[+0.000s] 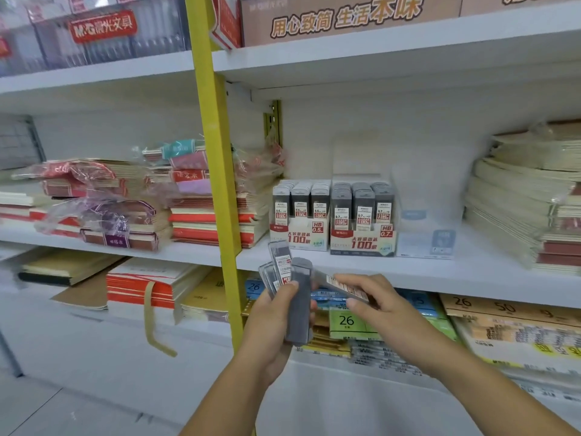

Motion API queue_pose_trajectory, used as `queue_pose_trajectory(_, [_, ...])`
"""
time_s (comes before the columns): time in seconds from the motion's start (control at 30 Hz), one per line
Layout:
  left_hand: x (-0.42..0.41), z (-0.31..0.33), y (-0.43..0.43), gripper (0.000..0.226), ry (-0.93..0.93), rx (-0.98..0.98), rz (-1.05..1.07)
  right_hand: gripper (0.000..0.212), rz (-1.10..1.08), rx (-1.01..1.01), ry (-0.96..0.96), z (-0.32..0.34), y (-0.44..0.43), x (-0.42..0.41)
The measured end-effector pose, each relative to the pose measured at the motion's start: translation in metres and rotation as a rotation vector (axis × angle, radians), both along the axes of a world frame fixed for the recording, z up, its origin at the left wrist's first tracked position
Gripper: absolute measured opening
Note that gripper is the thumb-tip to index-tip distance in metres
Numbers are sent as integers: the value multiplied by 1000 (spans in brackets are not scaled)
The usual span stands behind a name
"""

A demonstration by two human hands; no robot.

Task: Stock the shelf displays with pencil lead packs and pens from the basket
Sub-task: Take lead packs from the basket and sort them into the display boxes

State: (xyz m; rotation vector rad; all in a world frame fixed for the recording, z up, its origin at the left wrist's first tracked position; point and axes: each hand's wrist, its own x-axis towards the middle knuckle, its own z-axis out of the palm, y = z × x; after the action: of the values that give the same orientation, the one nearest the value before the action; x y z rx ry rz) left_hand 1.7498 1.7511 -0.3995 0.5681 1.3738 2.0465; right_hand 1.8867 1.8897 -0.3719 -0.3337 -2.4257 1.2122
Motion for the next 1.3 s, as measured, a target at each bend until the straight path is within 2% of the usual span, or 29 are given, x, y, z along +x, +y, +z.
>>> queue_pose_trajectory(0.07, [-2,1,-2,26,22,-8,24,42,25,-10,10,3,2,0])
queue_pose_trajectory(0.17, [1,4,-4,54,56,3,5,52,39,-9,82,5,2,-1])
queue_pose_trajectory(0.2, [2,4,-4,58,61,6,6,53,29,-1,100,5,2,-1])
queue_pose_trajectory(0.3, [2,5,-4,40,60,-4,49,56,-39,-31,154,5,2,-4])
queue_pose_trajectory(0.37, [1,5,-2,40,36,-4,73,57,-94,-154,174,4,4,-6])
queue_pose_trajectory(0.5, [2,5,0,60,17,-1,80,51,-125,-423,268,4,2,-8])
queue_pose_trajectory(0.6, [-1,7,3,56,16,6,67,41,-117,-619,374,4,1,-11])
queue_pose_trajectory(0.67, [-5,6,6,51,31,35,53,36,-155,-645,431,4,-1,-14])
queue_pose_trajectory(0.8, [-15,6,11,32,83,77,44,26,-267,-396,498,22,-4,-22])
queue_pose_trajectory(1.0, [-42,15,4,24,161,37,177,35,-217,157,625,92,-1,-62])
queue_pose_trajectory(1.1, [-55,17,0,23,169,34,163,30,-218,443,571,120,2,-97])
queue_pose_trajectory(1.2, [-66,16,-4,21,157,25,98,24,-218,643,437,135,6,-130])
queue_pose_trajectory(1.3, [-74,15,-8,7,105,77,9,25,-216,743,298,136,11,-157])
